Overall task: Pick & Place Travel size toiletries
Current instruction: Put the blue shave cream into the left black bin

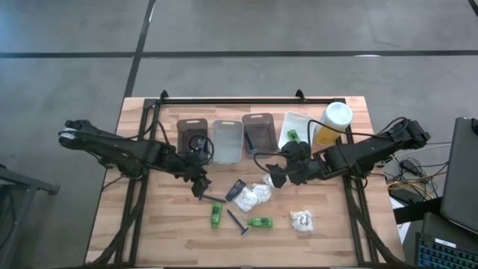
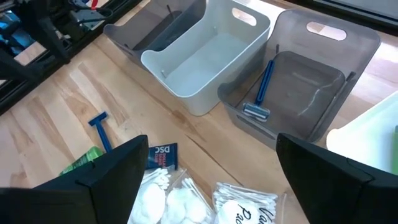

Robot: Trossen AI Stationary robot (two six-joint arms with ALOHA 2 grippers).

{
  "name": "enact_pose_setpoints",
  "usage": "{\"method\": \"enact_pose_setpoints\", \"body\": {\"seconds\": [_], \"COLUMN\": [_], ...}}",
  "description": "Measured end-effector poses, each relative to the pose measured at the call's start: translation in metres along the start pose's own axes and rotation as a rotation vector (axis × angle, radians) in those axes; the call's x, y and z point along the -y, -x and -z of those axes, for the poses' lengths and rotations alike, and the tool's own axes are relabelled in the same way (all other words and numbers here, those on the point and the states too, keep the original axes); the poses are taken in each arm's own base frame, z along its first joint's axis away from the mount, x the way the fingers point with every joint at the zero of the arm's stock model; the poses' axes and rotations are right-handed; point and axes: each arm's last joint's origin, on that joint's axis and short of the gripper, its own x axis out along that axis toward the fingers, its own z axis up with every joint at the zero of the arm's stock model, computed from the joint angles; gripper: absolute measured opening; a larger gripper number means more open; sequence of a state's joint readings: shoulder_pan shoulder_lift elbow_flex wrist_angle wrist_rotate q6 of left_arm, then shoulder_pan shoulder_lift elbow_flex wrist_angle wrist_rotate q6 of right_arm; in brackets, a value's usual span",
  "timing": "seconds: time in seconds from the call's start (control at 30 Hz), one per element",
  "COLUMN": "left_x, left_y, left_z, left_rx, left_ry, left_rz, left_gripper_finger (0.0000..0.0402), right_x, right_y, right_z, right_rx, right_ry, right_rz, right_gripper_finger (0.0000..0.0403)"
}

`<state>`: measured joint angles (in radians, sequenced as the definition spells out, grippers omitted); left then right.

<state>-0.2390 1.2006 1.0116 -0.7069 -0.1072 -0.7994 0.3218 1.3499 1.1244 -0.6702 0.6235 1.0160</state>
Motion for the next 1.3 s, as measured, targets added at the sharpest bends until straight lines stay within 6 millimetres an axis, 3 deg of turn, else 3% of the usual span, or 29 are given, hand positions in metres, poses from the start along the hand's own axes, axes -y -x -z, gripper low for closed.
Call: {"method": "enact_pose_setpoints", "body": {"seconds": [0.17, 0.5, 0.7, 0.97, 1.3], "left_x": [0.004, 0.025, 0.039, 0.044, 0.064], "left_y": [-0.002, -0.018, -0.043, -0.103, -0.137], "left_z": [0.003, 0.026, 0.038, 0.023, -0.007], "left_rx": [-0.036, -0.144, -0.171, -0.183, -0.207], "left_ry": [0.027, -0.101, -0.267, 0.067, 0.055], "left_rz": [0.037, 0.054, 0.059, 0.0, -0.187], "left_gripper_finger": [0.0219, 0.0218, 0.0218, 0.0218, 0.0218], "right_x": [0.0, -0.002, -0.002, -0.001, -0.001], "right_y": [0.001, 0.002, 0.002, 0.002, 0.002], "right_z": [0.001, 0.004, 0.004, 0.003, 0.004], "right_rx": [-0.039, -0.127, -0.125, -0.125, -0.126], "right_ry": [0.022, 0.099, 0.161, 0.146, 0.128], "right_rz": [-0.027, -0.091, -0.095, -0.091, -0.087], "right_gripper_finger": [0.0337, 0.0334, 0.0354, 0.0355, 0.0341]}}
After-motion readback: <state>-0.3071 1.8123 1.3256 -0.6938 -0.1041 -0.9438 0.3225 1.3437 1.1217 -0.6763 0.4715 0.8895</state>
